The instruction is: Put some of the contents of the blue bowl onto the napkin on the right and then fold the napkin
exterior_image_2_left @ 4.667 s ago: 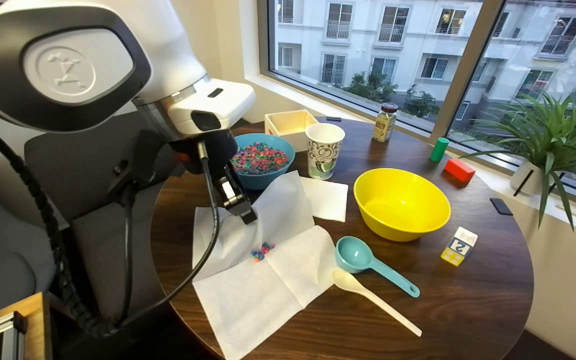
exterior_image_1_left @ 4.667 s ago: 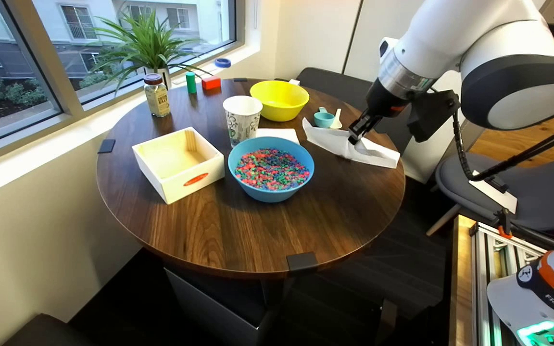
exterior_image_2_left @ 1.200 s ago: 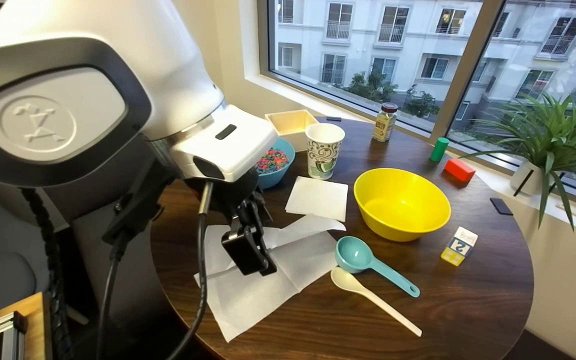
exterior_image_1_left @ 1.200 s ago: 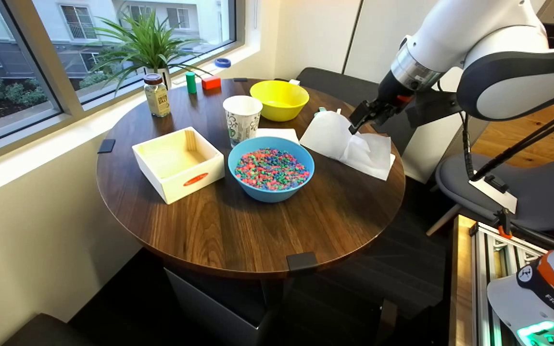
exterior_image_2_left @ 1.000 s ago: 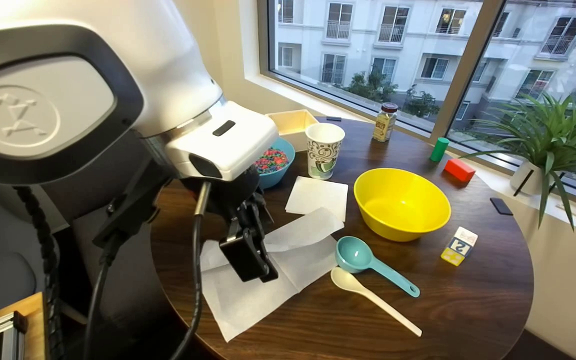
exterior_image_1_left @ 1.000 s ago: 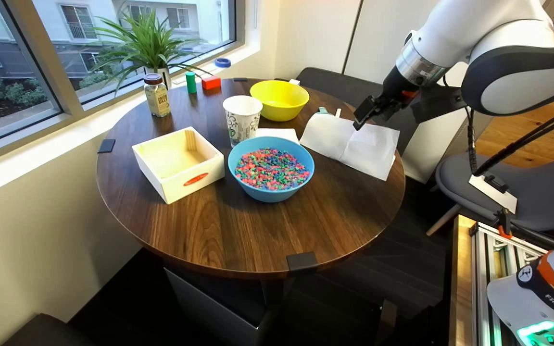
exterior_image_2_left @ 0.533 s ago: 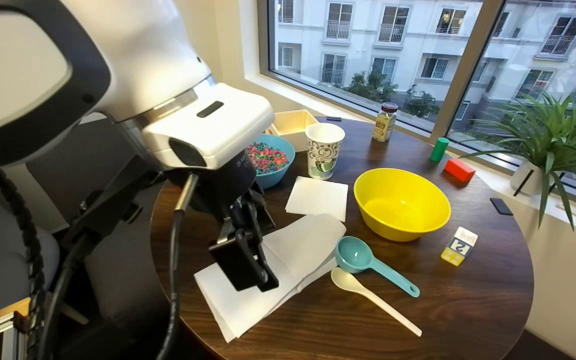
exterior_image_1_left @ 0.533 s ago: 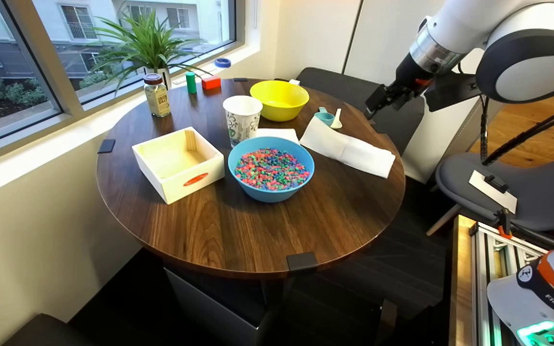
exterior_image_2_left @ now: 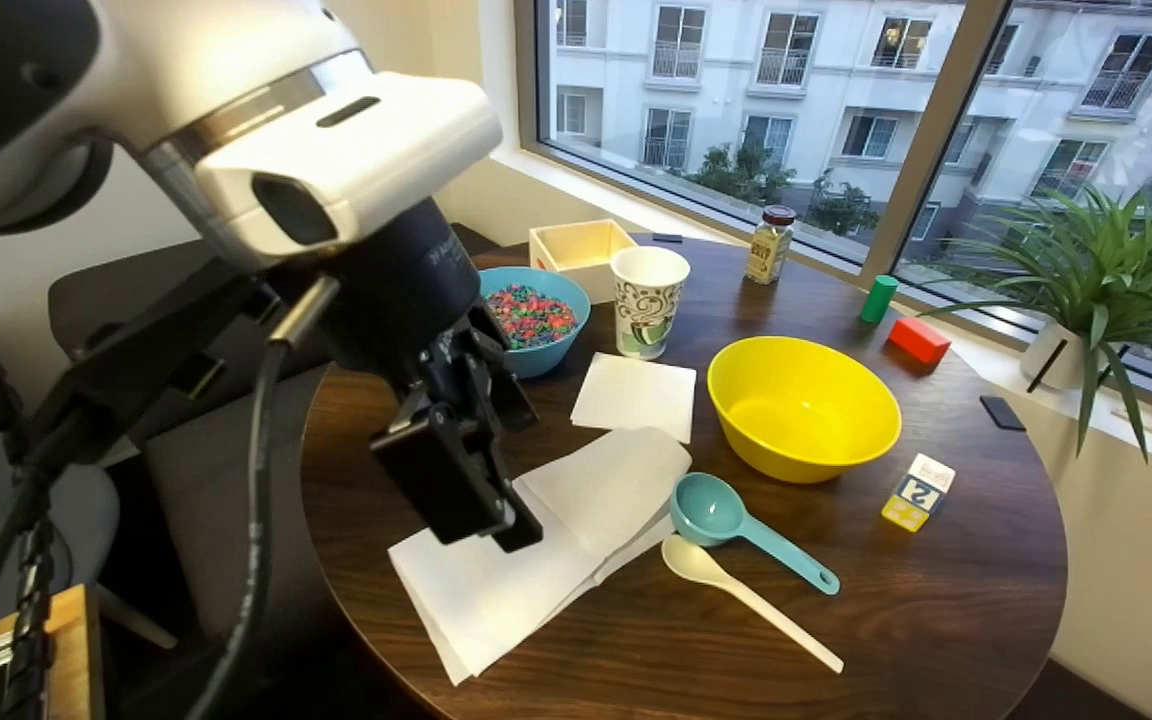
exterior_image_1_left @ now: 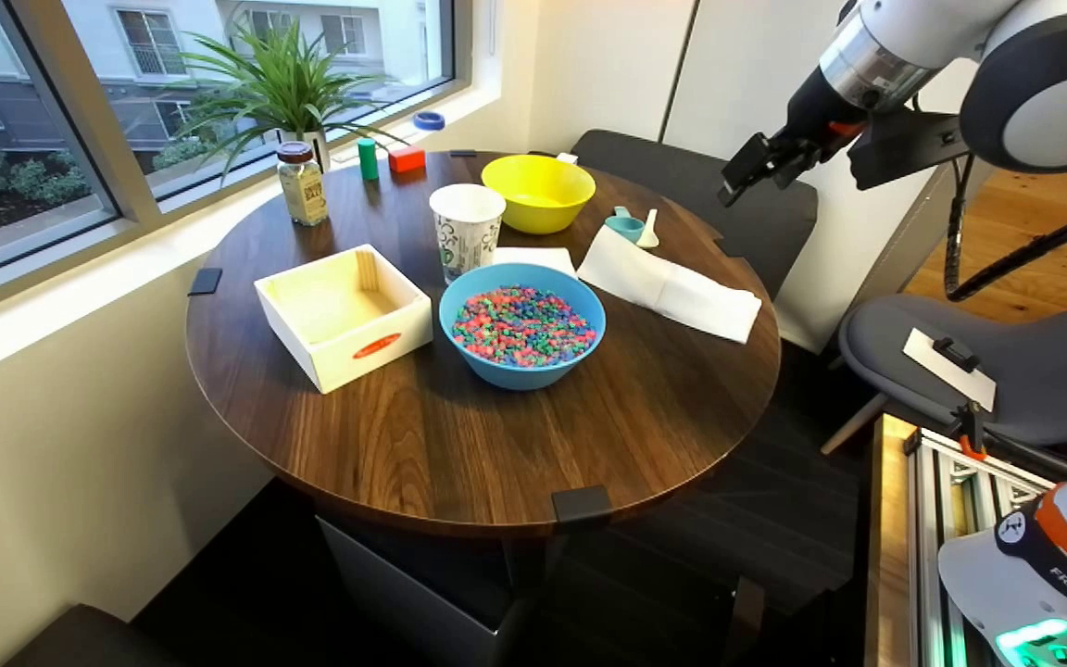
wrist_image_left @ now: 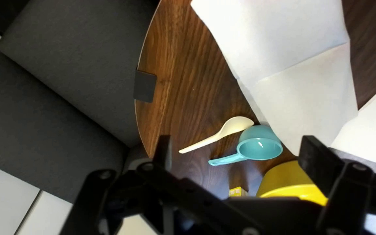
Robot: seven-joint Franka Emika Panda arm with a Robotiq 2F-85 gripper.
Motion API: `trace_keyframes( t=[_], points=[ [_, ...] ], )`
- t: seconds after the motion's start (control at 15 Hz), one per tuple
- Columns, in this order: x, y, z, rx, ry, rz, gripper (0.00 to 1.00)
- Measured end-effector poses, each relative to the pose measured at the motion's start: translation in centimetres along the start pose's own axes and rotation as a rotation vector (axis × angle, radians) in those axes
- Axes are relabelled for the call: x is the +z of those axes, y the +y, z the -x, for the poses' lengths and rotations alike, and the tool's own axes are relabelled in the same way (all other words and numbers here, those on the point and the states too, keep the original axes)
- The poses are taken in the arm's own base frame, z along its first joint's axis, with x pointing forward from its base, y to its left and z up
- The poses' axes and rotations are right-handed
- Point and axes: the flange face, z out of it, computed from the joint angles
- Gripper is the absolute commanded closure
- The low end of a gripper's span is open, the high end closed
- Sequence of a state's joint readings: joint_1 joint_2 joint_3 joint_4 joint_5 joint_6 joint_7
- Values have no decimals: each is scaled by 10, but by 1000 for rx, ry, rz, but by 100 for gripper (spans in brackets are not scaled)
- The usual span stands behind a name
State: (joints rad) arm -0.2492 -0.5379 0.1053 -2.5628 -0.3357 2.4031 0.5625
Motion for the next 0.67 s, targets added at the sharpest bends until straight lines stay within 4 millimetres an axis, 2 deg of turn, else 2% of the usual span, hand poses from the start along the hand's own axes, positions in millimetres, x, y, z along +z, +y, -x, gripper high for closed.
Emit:
trace_keyframes(
  t=[0.27,0.67],
  points=[
    [-31,-3,3,-8,35,3,0],
    [-34,-3,3,-9,41,2,0]
  ],
)
